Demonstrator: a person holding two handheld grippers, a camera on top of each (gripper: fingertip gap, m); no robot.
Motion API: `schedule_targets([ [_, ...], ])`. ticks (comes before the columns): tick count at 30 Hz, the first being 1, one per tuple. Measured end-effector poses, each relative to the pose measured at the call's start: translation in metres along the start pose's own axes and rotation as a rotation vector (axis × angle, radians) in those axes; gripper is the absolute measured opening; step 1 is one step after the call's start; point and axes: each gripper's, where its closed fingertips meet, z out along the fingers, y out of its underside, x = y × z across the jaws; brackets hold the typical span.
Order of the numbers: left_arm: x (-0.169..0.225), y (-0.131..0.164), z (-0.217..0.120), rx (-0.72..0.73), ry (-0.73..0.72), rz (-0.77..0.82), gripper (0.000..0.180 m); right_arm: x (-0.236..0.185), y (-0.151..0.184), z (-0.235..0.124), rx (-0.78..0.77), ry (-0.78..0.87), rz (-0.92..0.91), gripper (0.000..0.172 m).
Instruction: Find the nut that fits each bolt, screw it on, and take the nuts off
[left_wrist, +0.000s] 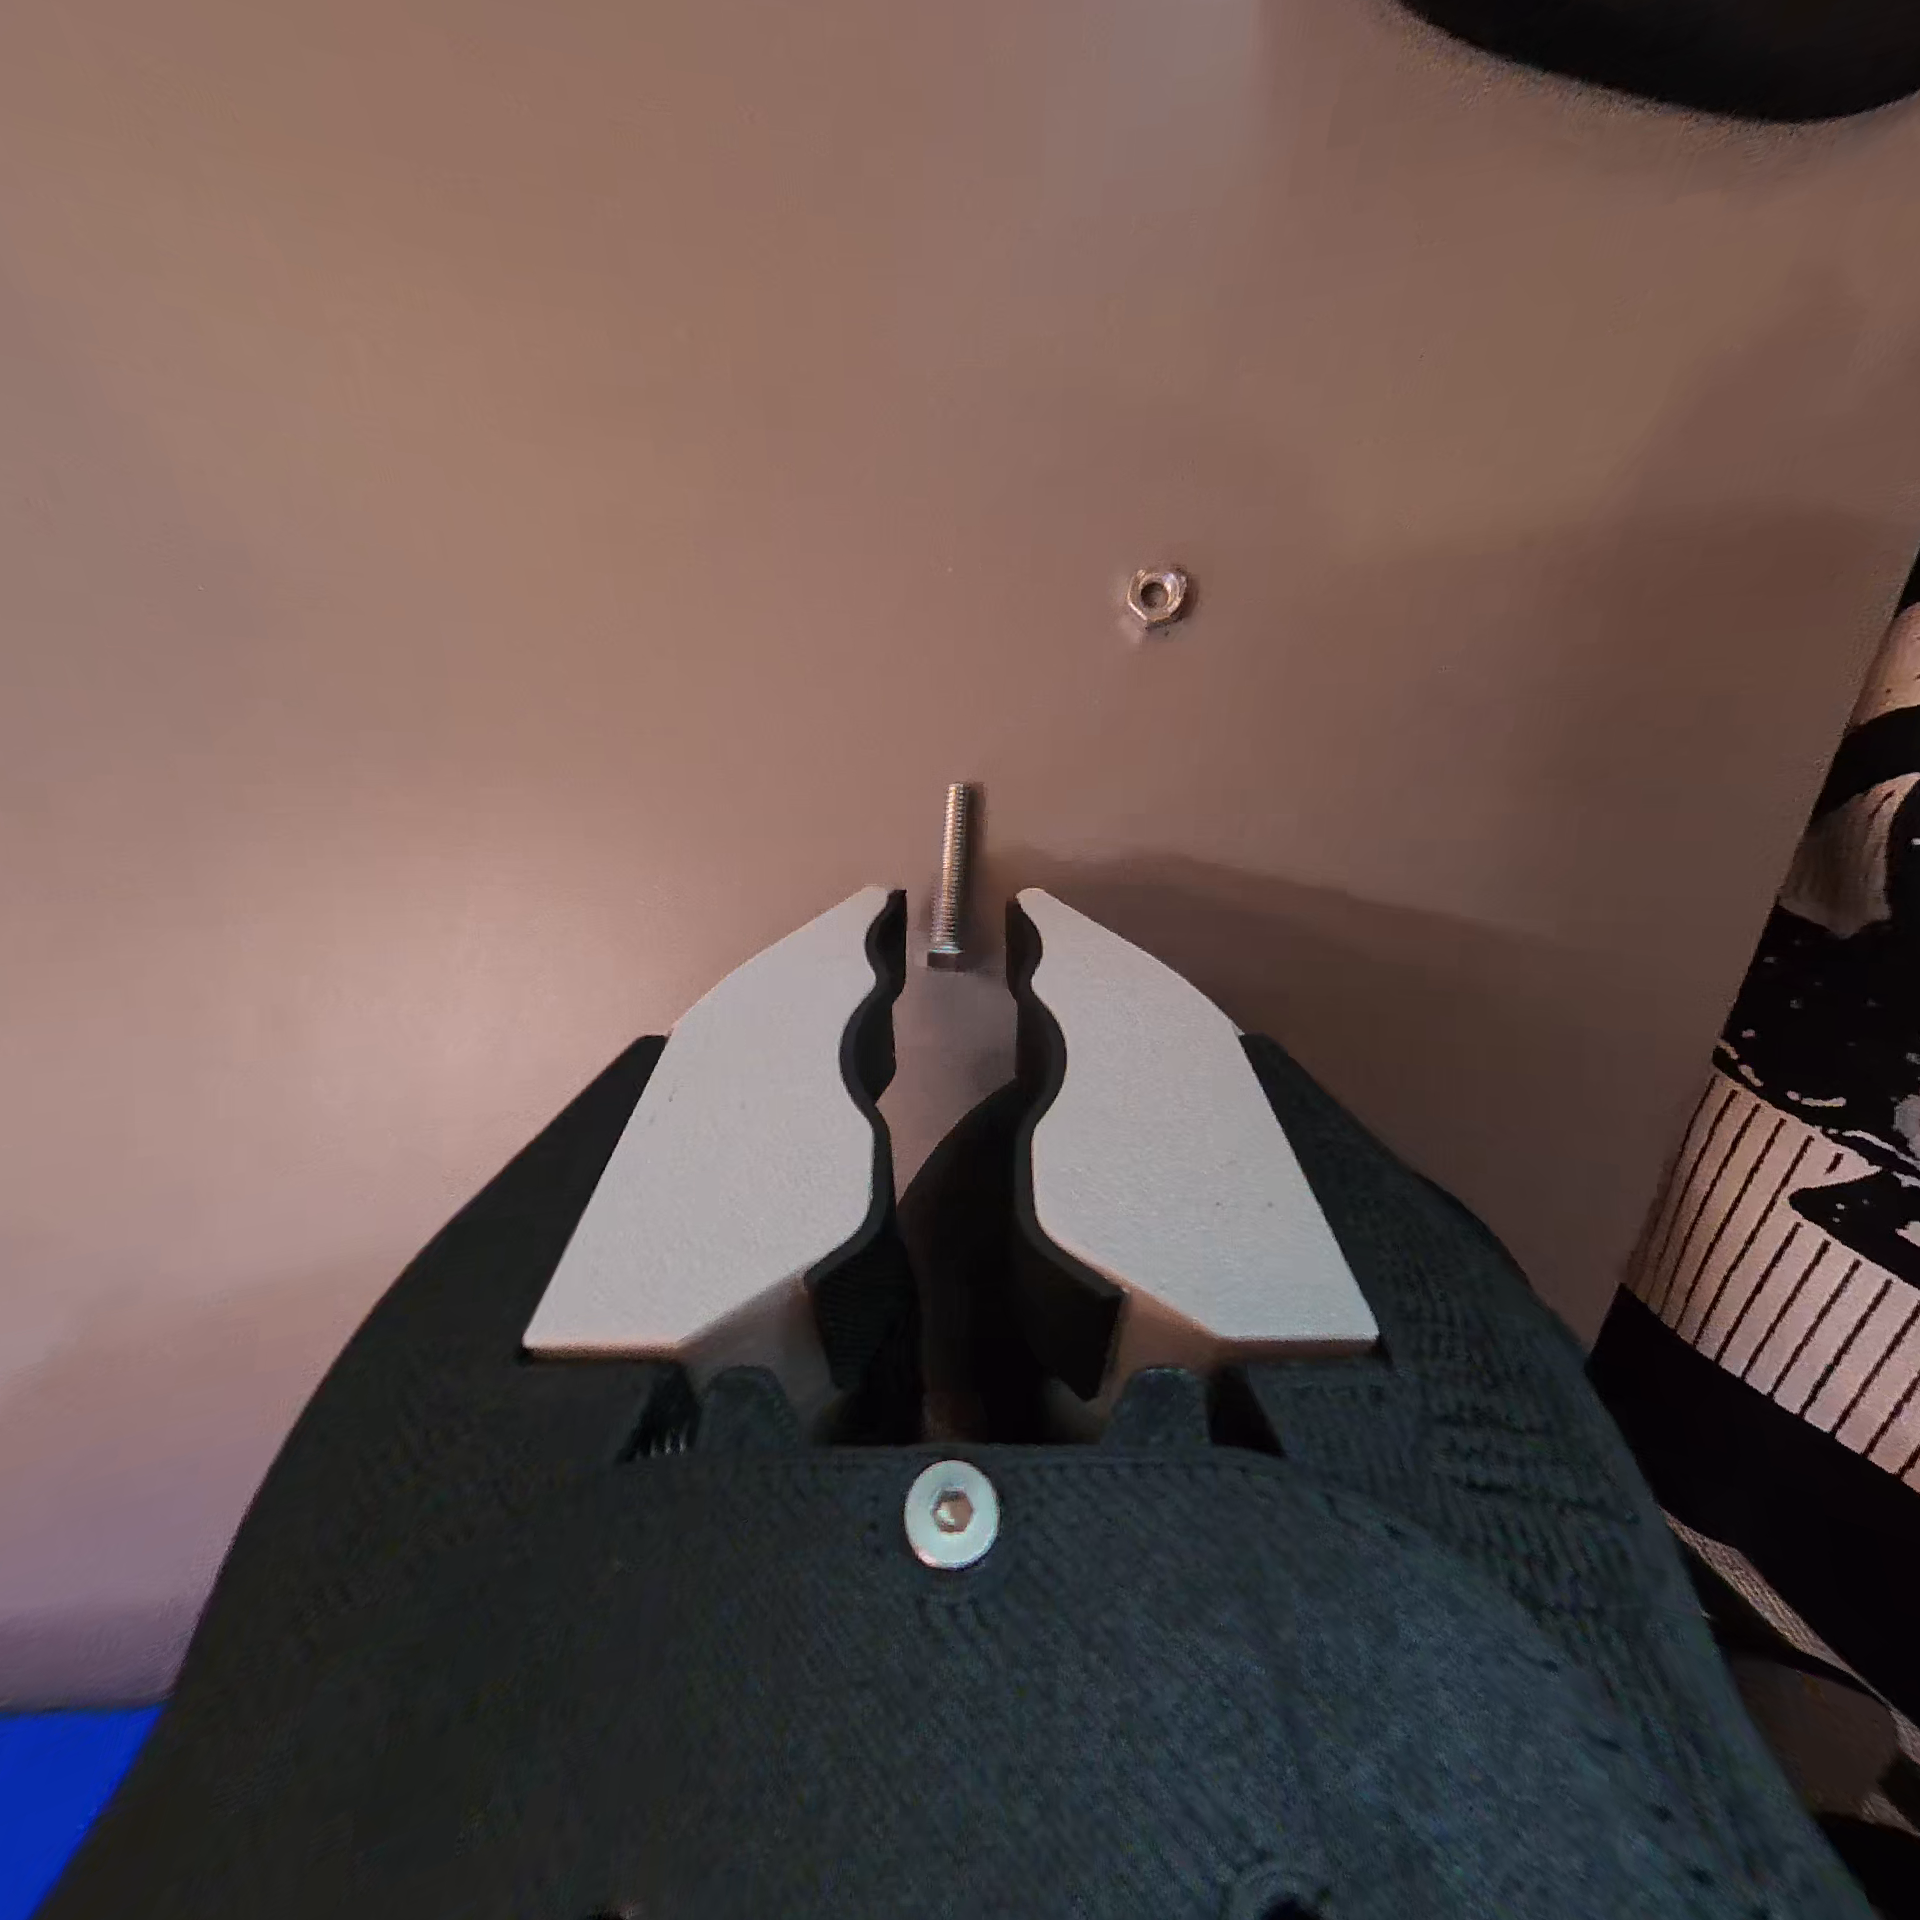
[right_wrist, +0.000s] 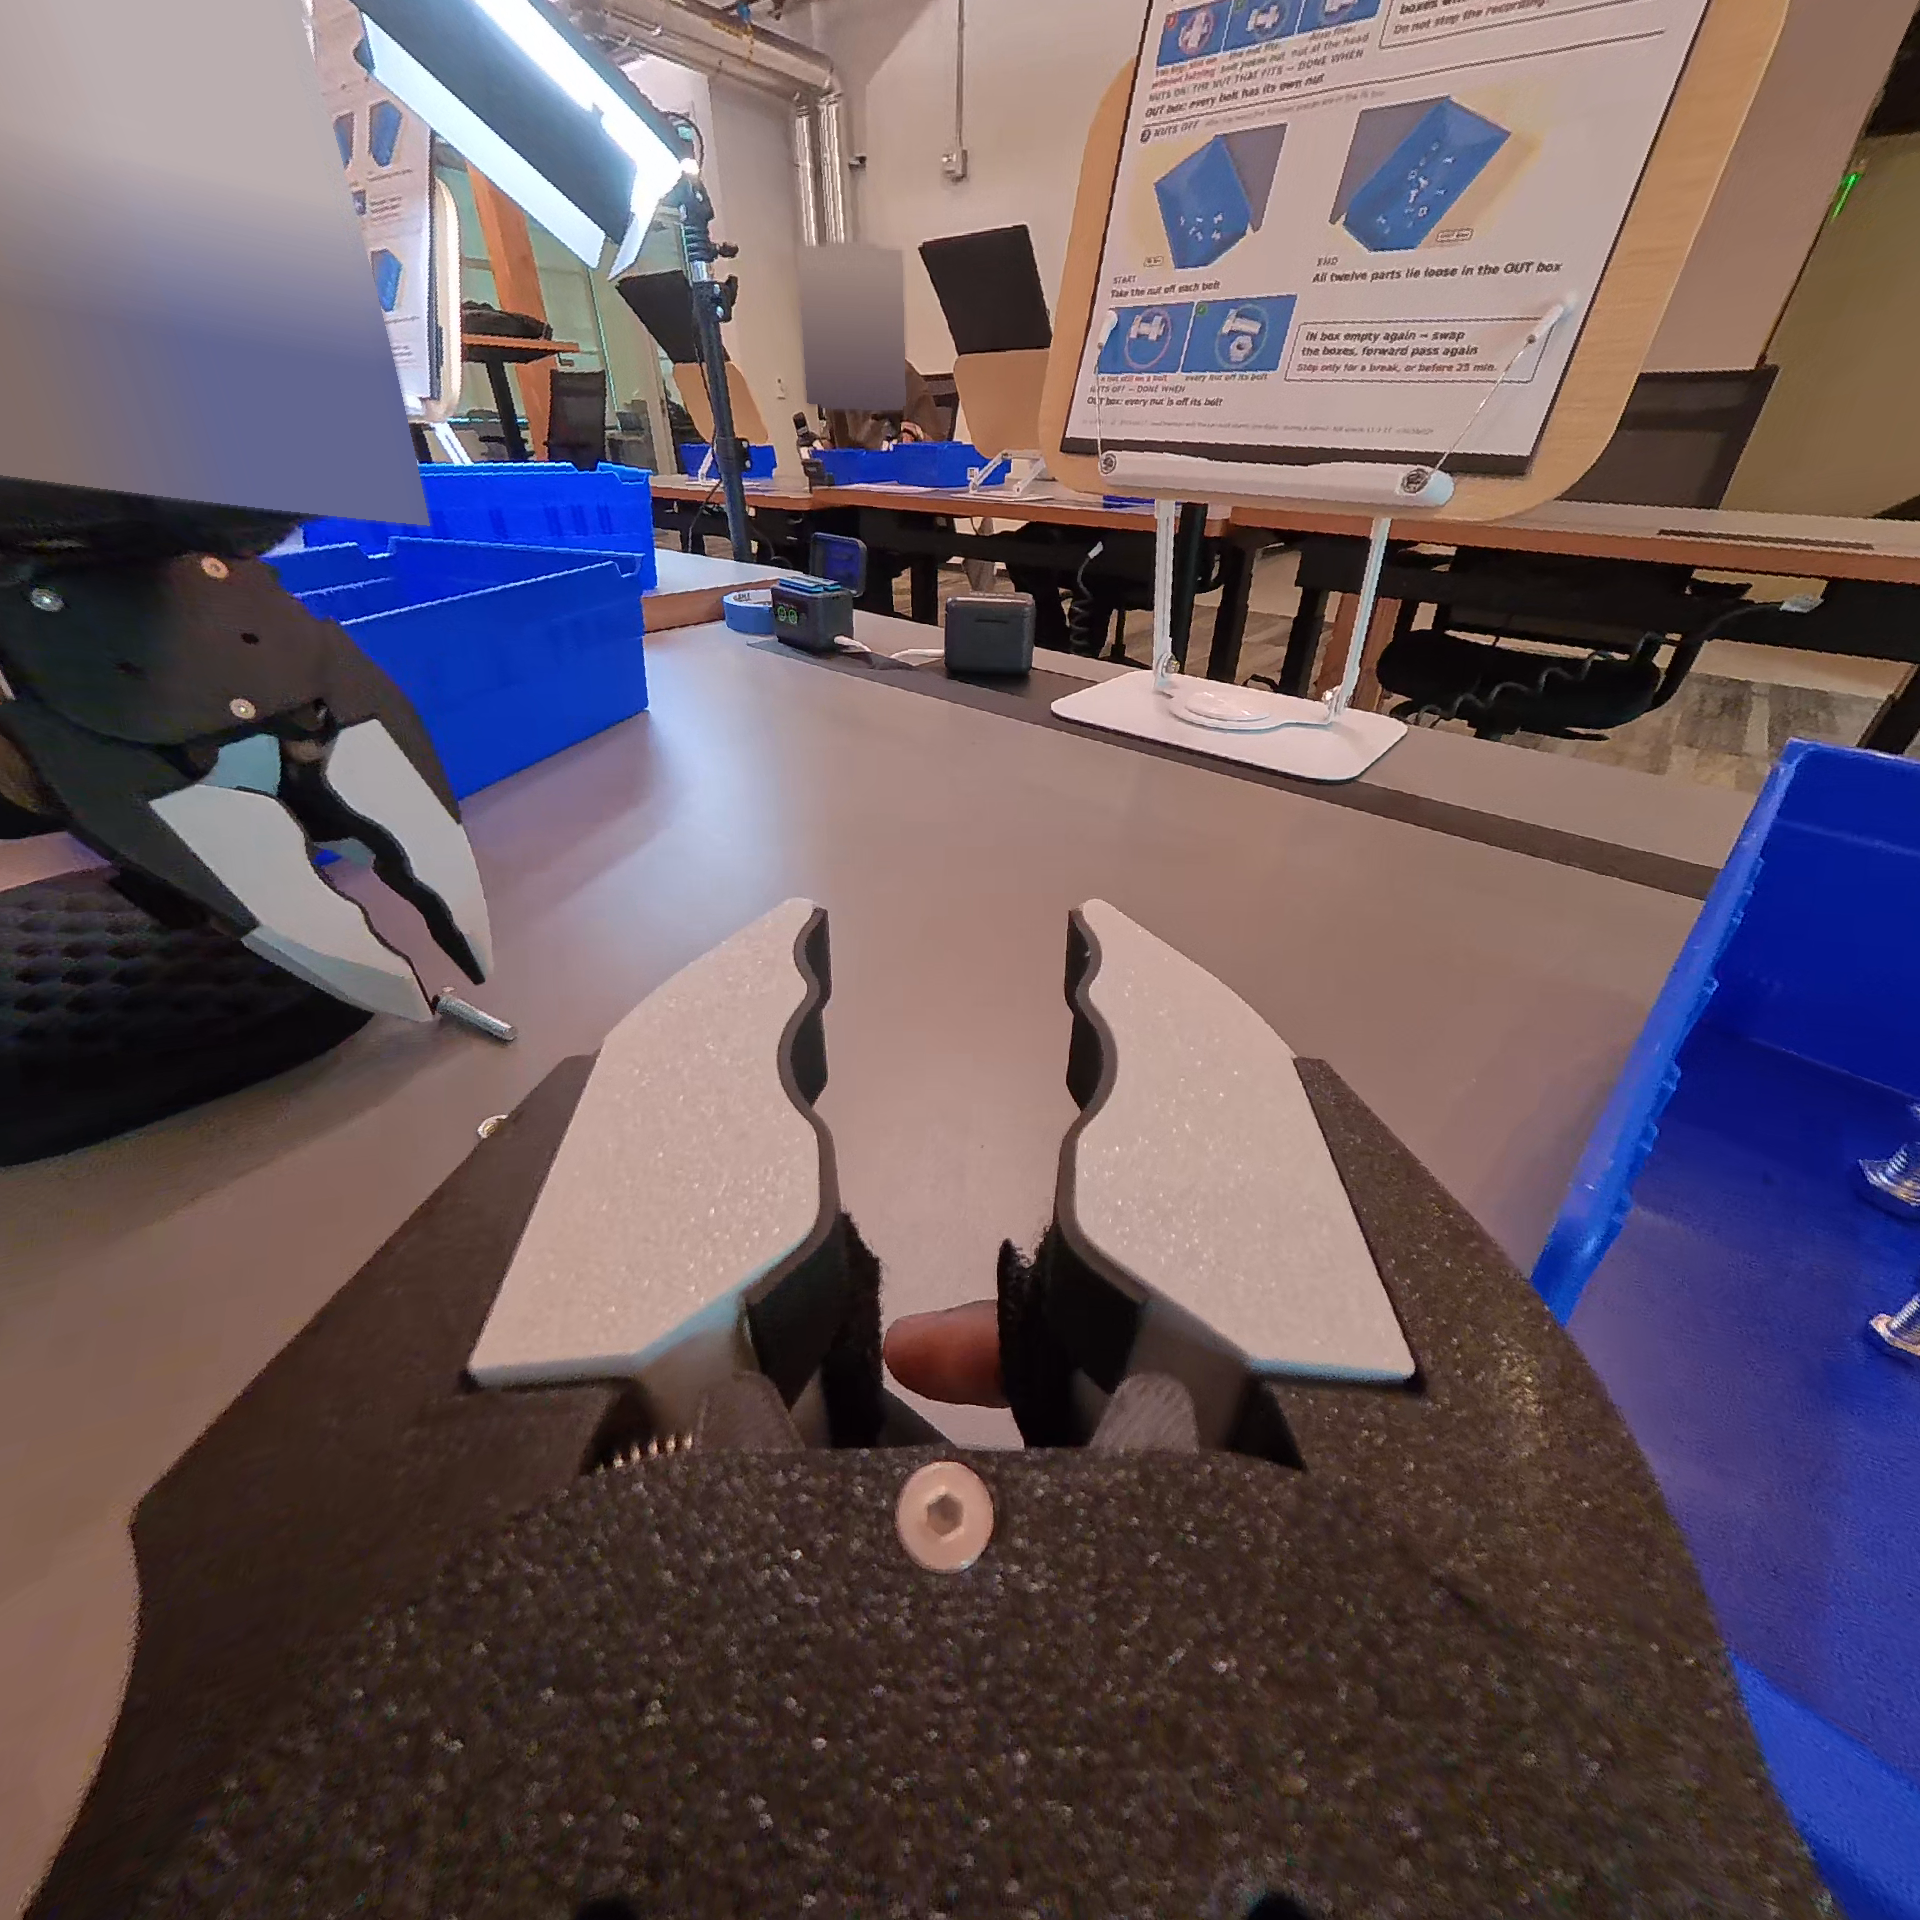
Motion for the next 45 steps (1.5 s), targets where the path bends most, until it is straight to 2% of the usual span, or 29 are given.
schedule_targets([
  [3,0.0,0.003,0.007,-0.018,0.015,-0.013,0.016,0.0,0.0,0.0,-0.003,0.002,-0.002,0.044],
  [5,0.001,0.003,0.008,-0.012,0.043,-0.026,0.006,0.0,0.001,0.001,-0.007,0.002,-0.005,0.044],
  [8,-0.002,-0.006,0.005,0.079,0.025,-0.027,0.006,-0.001,0.001,0.001,-0.015,0.0,-0.009,0.044],
  [13,-0.007,-0.063,-0.027,0.543,-0.066,-0.042,0.006,-0.009,-0.003,0.006,-0.027,-0.038,-0.003,0.044],
  [15,-0.005,-0.087,-0.046,0.763,-0.096,-0.057,0.006,-0.025,-0.011,0.01,-0.006,-0.113,0.051,0.043],
  [17,0.001,-0.105,-0.064,0.942,-0.067,-0.088,0.006,-0.043,-0.022,0.016,0.023,-0.196,0.115,0.039],
  [21,0.013,-0.123,-0.079,1.13,0.049,-0.149,0.006,-0.079,-0.043,0.026,0.075,-0.354,0.23,0.028],
  [26,0.017,-0.124,-0.071,1.116,0.069,-0.145,0.006,-0.101,-0.043,0.039,0.046,-0.442,0.309,0.022],
  [30,0.02,-0.123,-0.07,1.11,0.076,-0.131,0.006,-0.108,-0.031,0.047,-0.008,-0.453,0.297,0.019],
  [33,0.02,-0.122,-0.068,1.102,0.069,-0.127,0.006,-0.113,-0.029,0.048,-0.017,-0.472,0.282,0.007],
  [36,0.02,-0.121,-0.066,1.1,0.071,-0.125,0.006,-0.115,-0.027,0.048,-0.036,-0.479,0.238,0.006],
  [39,0.017,-0.118,-0.061,1.061,0.043,-0.126,0.02,-0.116,-0.028,0.046,-0.054,-0.485,0.192,0.006],
  [43,0.017,-0.116,-0.058,1.032,0.023,-0.097,0.022,-0.121,-0.025,0.048,-0.093,-0.487,0.119,0.006],
  [45,0.019,-0.115,-0.06,1.042,0.021,-0.073,0.028,-0.122,-0.026,0.048,-0.092,-0.495,0.089,0.006],
])
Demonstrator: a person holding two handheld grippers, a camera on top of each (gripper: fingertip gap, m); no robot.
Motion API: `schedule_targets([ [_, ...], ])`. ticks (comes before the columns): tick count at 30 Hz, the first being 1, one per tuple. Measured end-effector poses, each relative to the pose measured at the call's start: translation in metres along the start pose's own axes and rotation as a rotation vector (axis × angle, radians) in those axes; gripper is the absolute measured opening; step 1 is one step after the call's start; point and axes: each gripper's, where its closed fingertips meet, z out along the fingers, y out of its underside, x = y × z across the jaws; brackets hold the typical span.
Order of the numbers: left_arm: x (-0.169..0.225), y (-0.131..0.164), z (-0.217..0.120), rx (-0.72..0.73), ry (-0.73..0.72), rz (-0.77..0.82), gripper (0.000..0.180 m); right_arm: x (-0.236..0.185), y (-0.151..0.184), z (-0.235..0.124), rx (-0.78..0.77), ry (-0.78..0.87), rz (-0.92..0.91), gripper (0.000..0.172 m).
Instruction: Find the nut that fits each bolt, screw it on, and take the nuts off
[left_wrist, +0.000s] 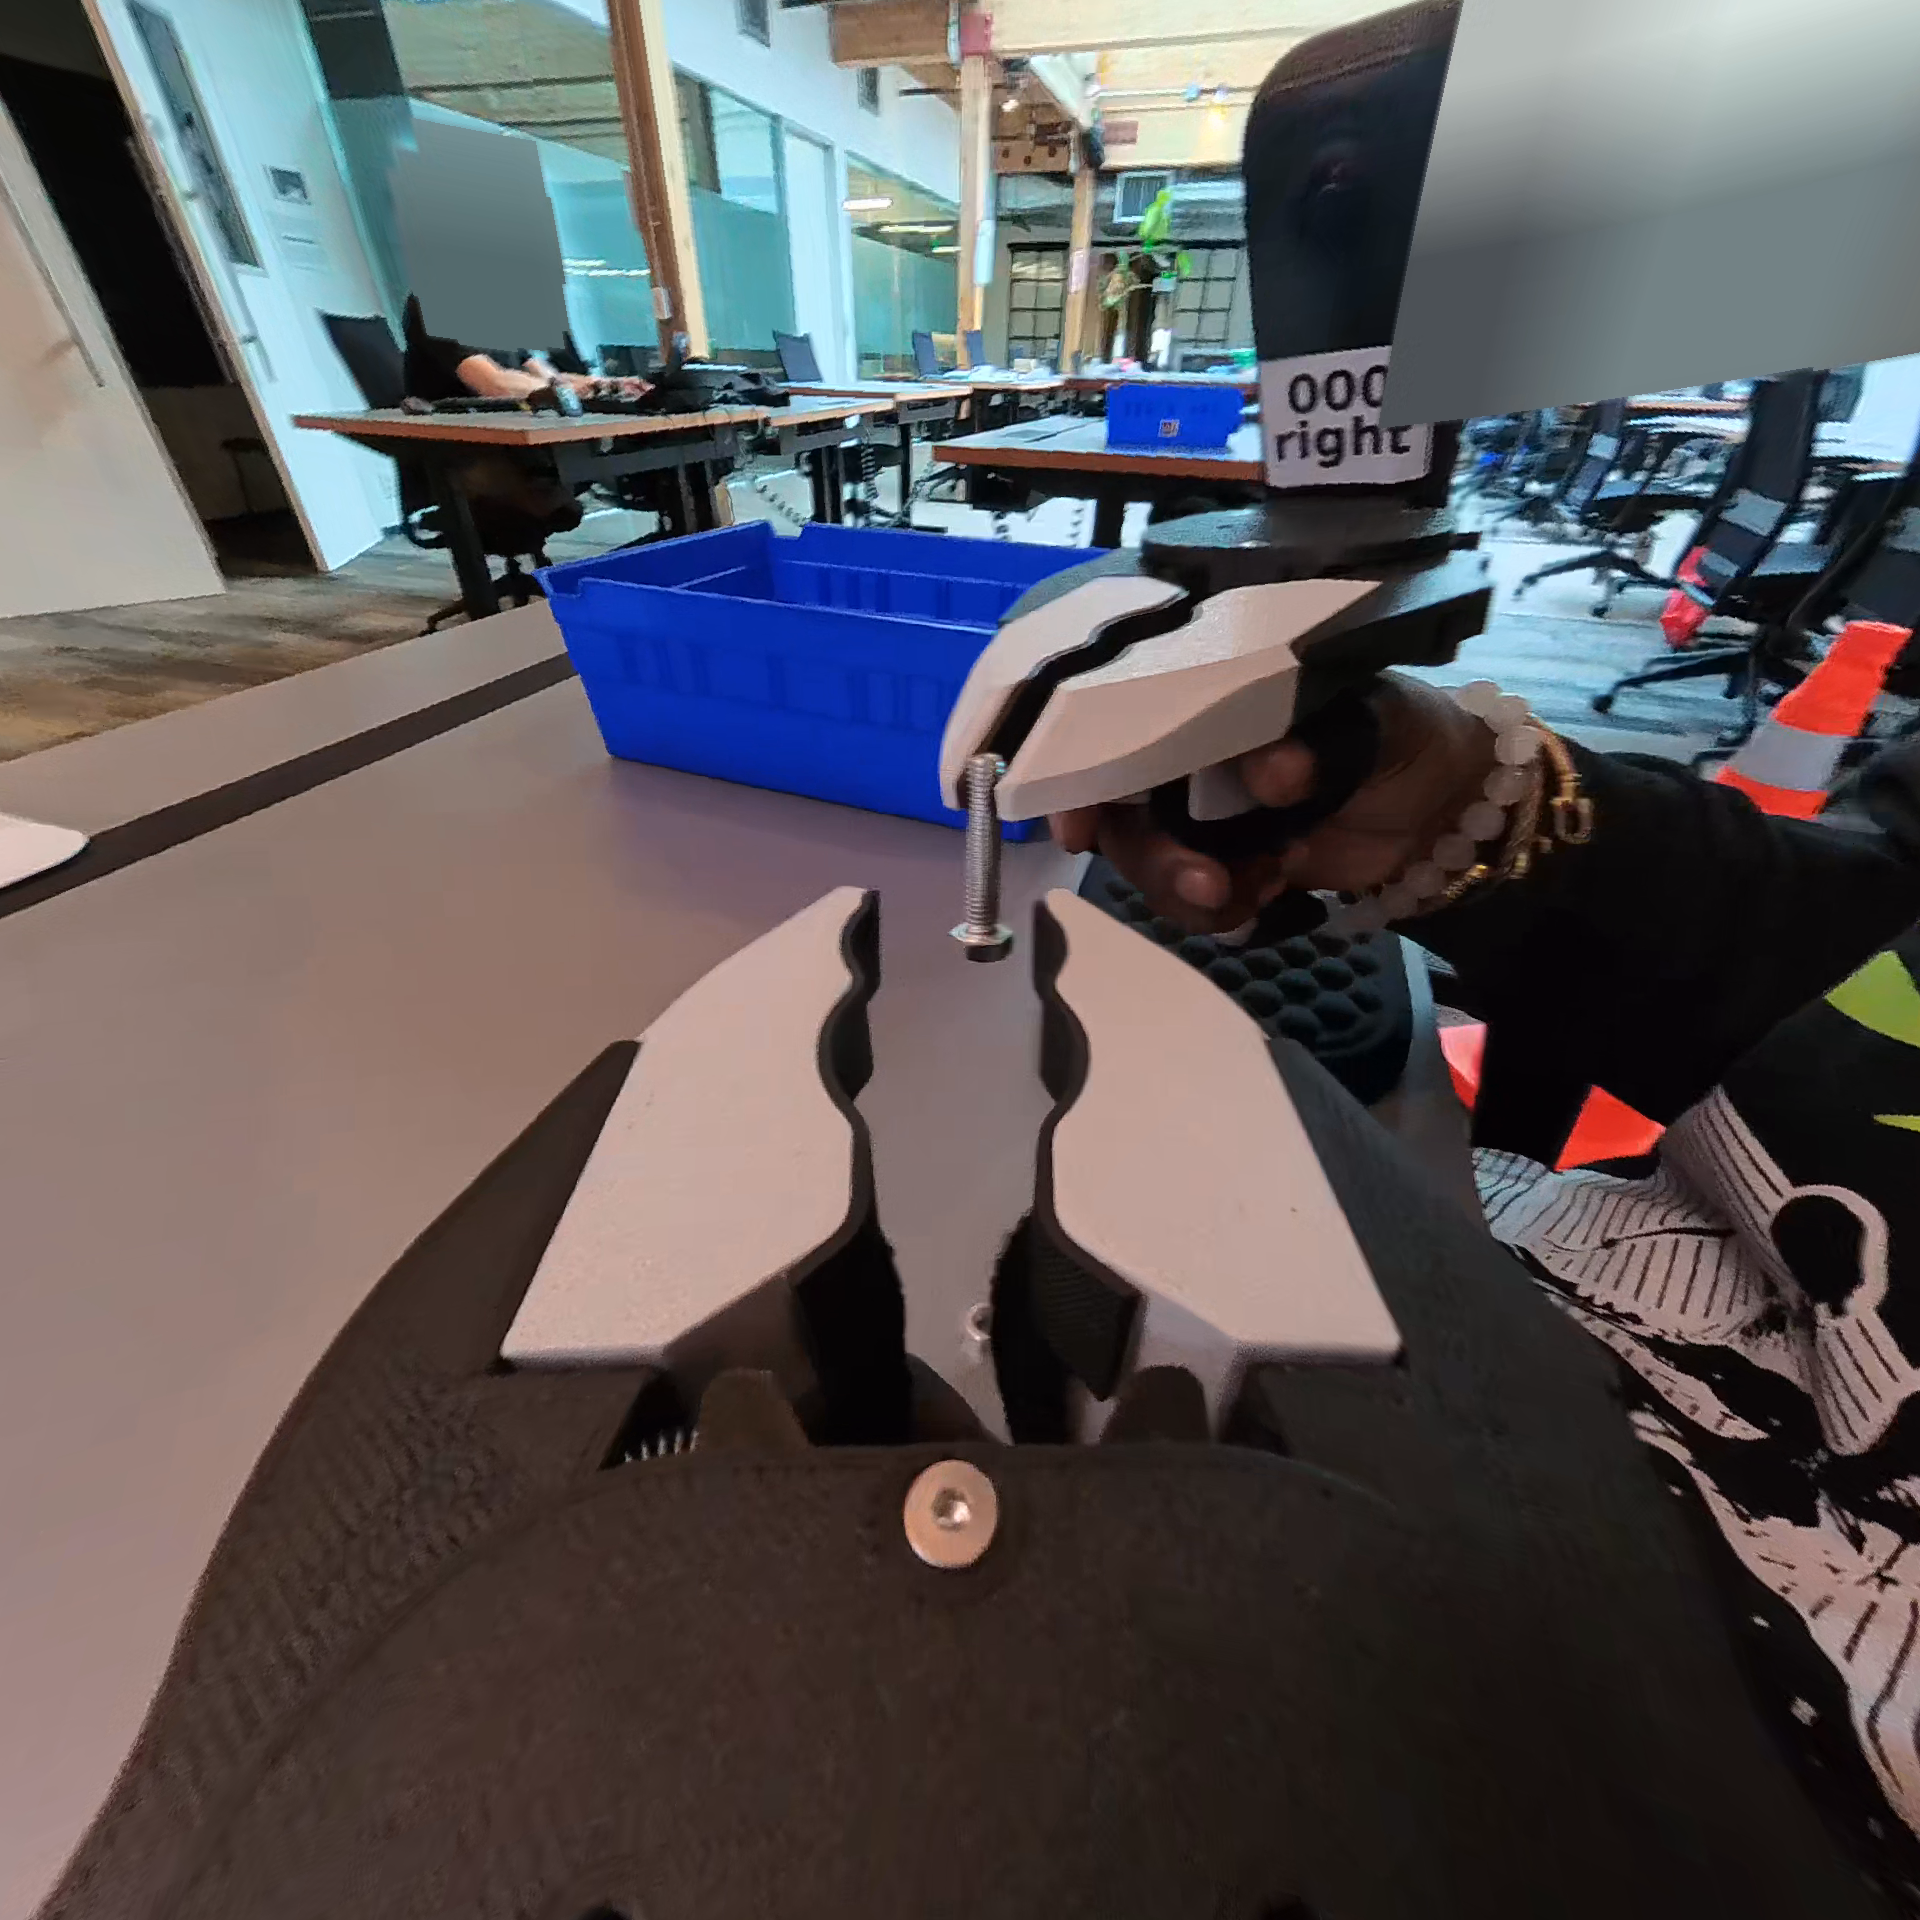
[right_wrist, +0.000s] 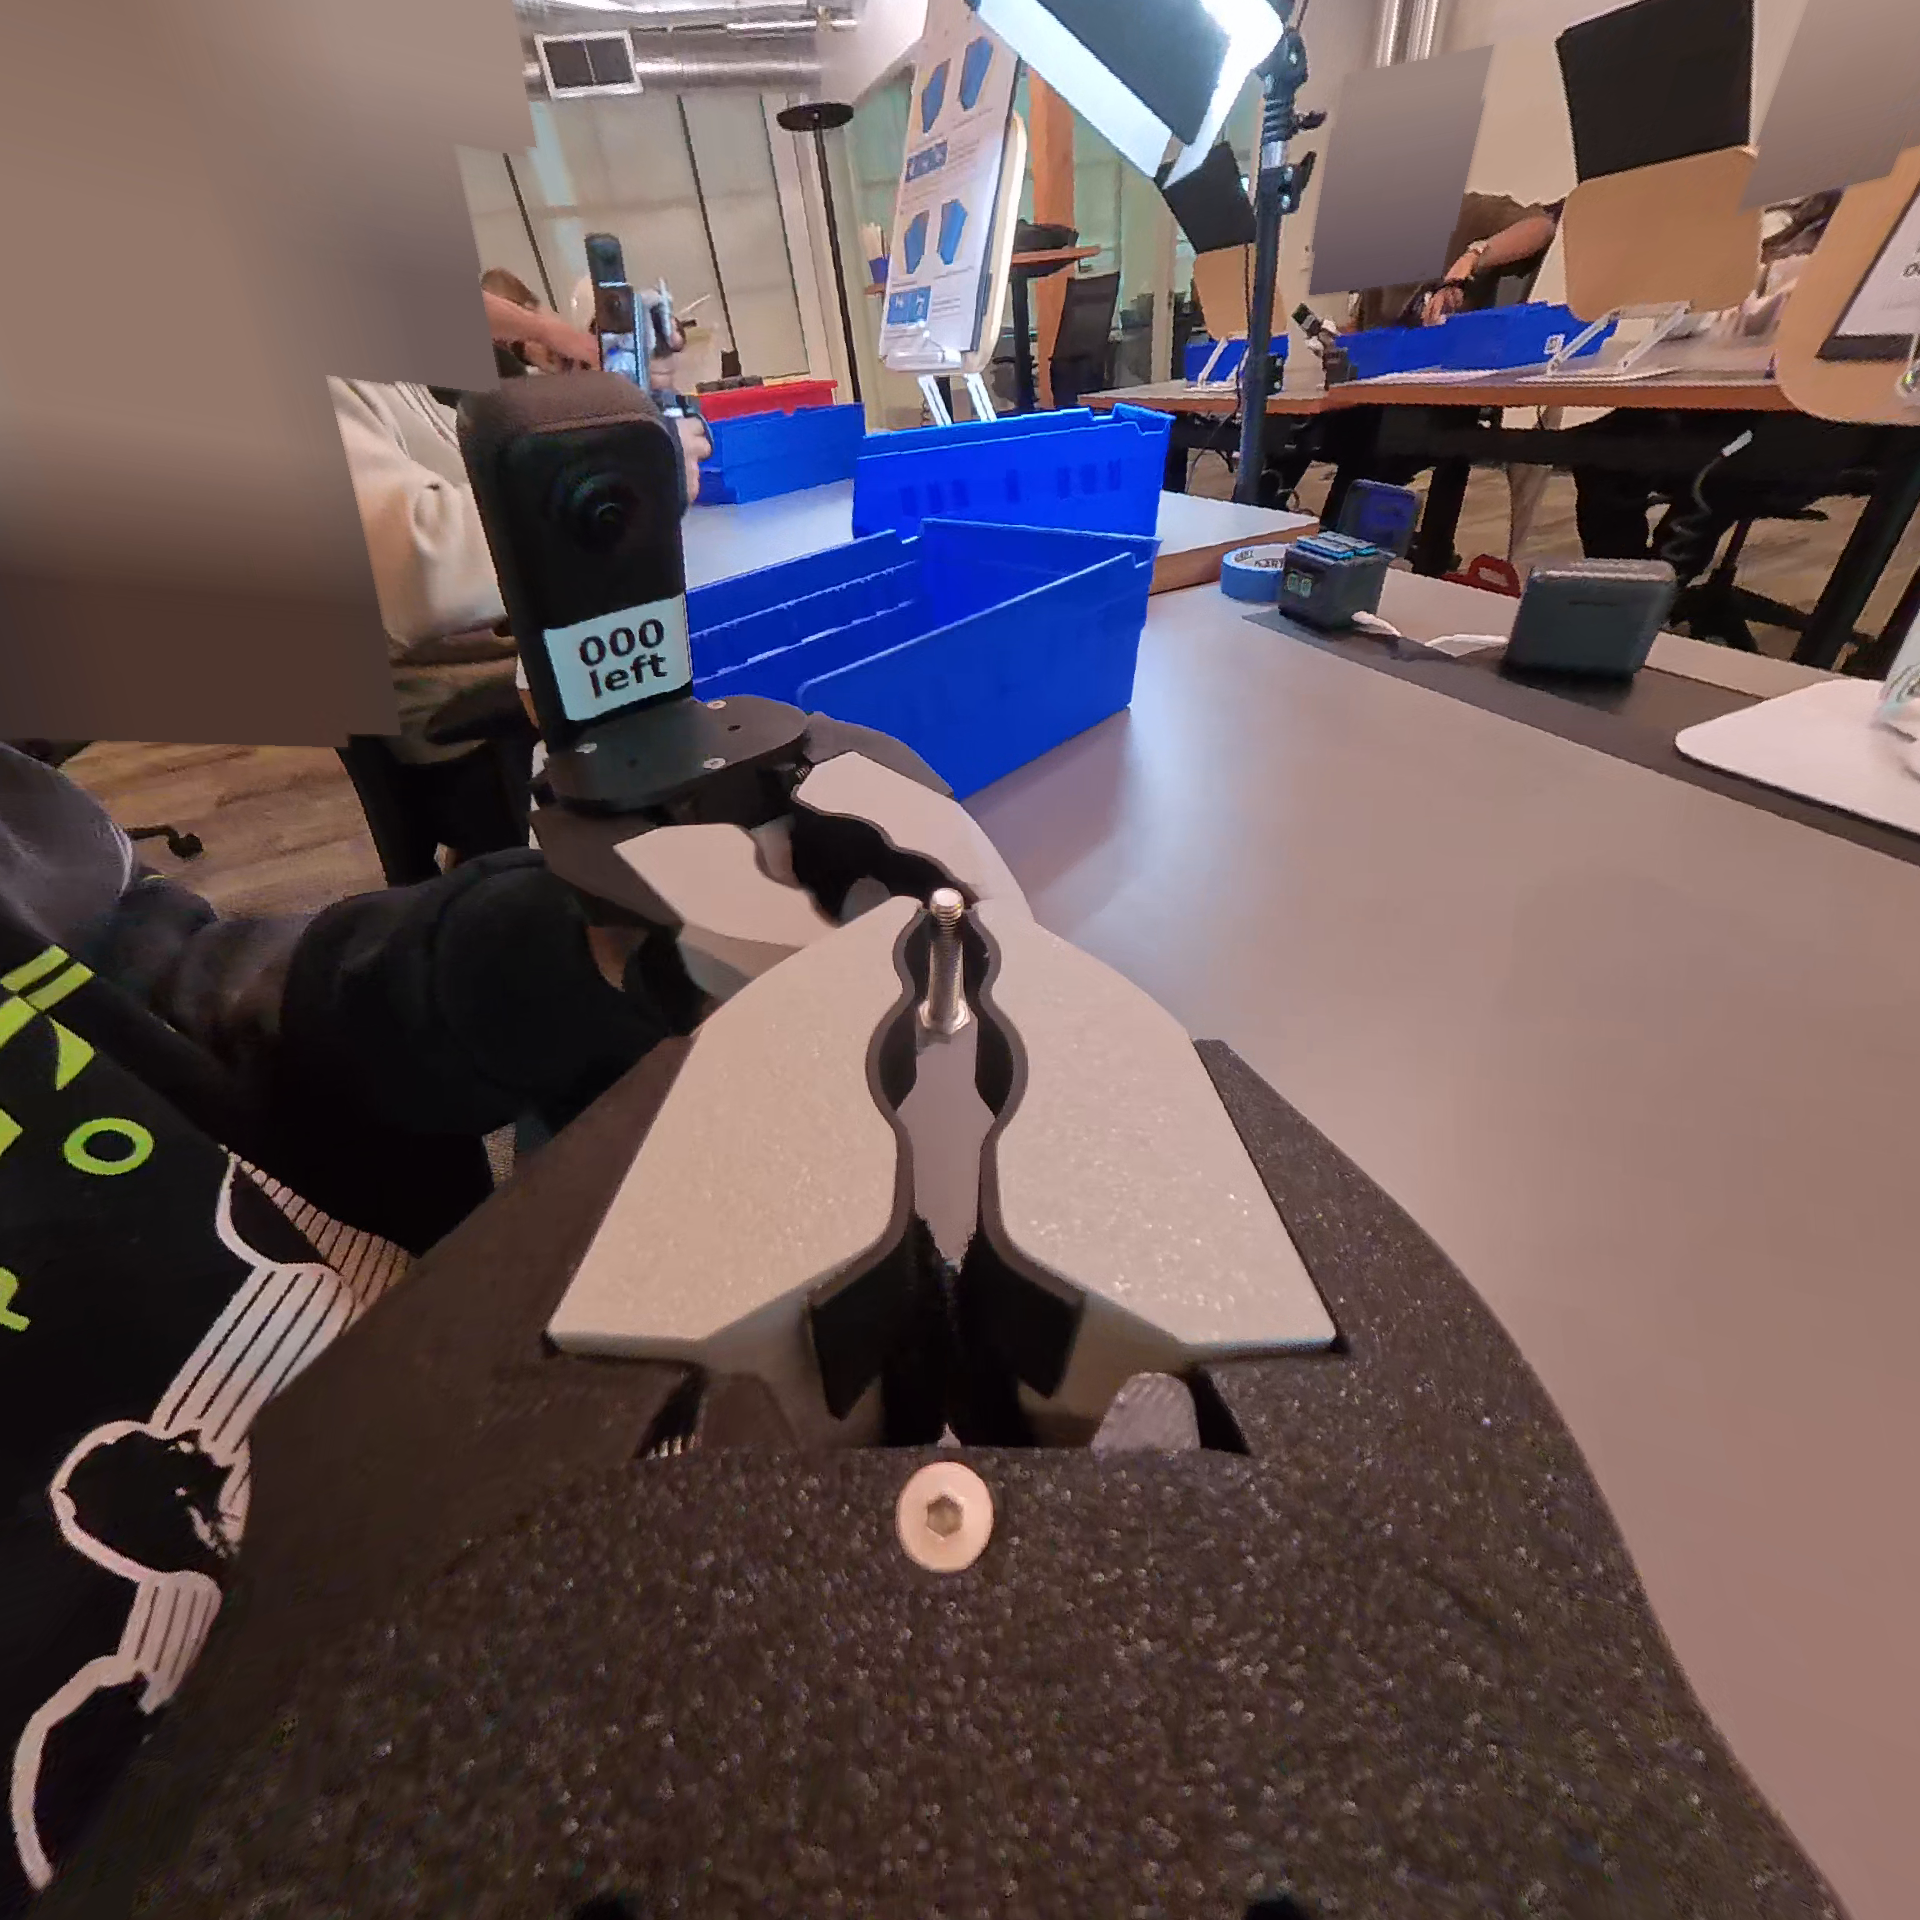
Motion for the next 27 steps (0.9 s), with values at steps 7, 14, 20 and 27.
schedule_targets([
  [7,-0.006,0.005,0.0,-0.03,-0.08,0.033,0.03,0.002,-0.013,0.001,0.047,0.038,0.007,0.006],
  [14,-0.013,0.01,0.001,-0.091,-0.205,0.136,0.025,0.0,-0.015,0.013,0.035,0.102,-0.031,0.006],
  [20,-0.013,0.009,0.0,-0.077,-0.189,0.114,0.018,0.002,-0.011,0.015,0.025,0.105,-0.017,0.005],
  [27,-0.022,0.008,-0.003,-0.09,-0.3,0.187,0.016,0.008,-0.012,0.018,0.036,0.171,0.043,0.006],
])
